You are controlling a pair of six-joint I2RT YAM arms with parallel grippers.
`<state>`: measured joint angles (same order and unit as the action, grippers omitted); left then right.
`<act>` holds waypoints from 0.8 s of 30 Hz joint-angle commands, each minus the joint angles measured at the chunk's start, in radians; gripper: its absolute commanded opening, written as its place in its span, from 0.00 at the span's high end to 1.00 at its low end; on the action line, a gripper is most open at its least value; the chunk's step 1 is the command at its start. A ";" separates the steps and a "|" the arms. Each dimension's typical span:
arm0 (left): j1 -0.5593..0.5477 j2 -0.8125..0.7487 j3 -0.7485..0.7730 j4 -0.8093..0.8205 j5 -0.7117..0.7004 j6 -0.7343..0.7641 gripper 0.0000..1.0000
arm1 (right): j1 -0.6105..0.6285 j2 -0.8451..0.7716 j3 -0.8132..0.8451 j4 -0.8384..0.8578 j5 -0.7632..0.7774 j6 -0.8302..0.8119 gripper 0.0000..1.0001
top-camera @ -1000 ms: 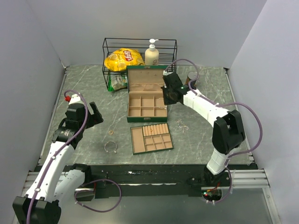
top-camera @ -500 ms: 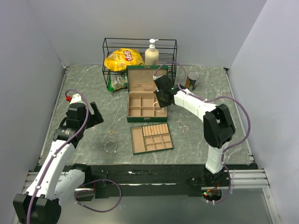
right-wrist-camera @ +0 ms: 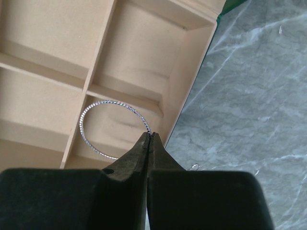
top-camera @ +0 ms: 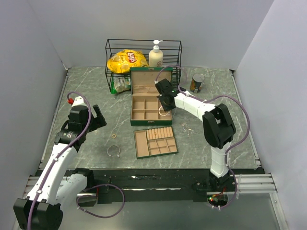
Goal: Organize the mixed jewelry
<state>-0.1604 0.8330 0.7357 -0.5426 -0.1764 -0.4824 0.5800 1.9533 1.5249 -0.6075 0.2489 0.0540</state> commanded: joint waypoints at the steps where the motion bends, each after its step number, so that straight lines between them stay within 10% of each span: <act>1: 0.004 0.005 0.042 0.020 0.017 0.016 0.04 | 0.012 0.027 0.061 -0.011 0.043 -0.026 1.00; 24: 0.004 0.011 0.044 0.020 0.022 0.019 0.03 | 0.040 0.055 0.069 -0.104 0.072 -0.026 1.00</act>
<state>-0.1604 0.8360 0.7357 -0.5426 -0.1707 -0.4820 0.6128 2.0018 1.5539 -0.6819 0.2939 0.0250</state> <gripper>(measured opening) 0.966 0.010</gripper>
